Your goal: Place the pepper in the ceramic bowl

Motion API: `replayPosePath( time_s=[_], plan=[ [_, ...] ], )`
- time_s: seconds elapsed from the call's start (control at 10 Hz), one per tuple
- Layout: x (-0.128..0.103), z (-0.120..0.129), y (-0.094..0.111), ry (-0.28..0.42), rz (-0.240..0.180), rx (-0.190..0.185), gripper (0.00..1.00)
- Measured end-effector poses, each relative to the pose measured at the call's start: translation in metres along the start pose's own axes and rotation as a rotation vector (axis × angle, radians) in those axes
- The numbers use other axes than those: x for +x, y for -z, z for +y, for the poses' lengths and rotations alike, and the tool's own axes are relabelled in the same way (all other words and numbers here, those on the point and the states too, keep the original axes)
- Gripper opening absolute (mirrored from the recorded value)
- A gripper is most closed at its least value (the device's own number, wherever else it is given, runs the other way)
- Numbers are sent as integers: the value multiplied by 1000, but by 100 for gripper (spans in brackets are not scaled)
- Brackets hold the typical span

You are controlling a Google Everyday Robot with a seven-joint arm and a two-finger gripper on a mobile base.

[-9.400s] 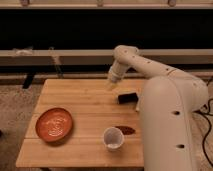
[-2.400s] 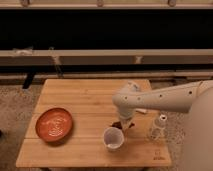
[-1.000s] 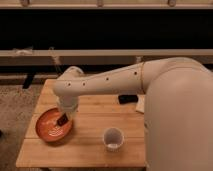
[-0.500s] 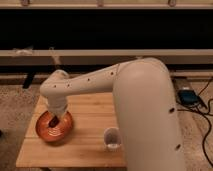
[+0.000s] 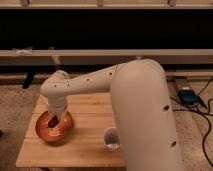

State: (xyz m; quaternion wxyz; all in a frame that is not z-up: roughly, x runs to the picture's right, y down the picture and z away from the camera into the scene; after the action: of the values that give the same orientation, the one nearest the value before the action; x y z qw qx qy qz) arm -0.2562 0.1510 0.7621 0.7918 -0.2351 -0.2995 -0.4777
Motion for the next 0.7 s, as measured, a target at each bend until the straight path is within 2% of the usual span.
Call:
replayPosePath(
  time_s=[0.3, 0.6, 0.7],
  plan=[
    [5, -2, 23, -26, -32, 32, 80],
    [47, 3, 36, -98, -35, 21, 80],
    [75, 8, 42, -137, -35, 9, 80]
  ],
)
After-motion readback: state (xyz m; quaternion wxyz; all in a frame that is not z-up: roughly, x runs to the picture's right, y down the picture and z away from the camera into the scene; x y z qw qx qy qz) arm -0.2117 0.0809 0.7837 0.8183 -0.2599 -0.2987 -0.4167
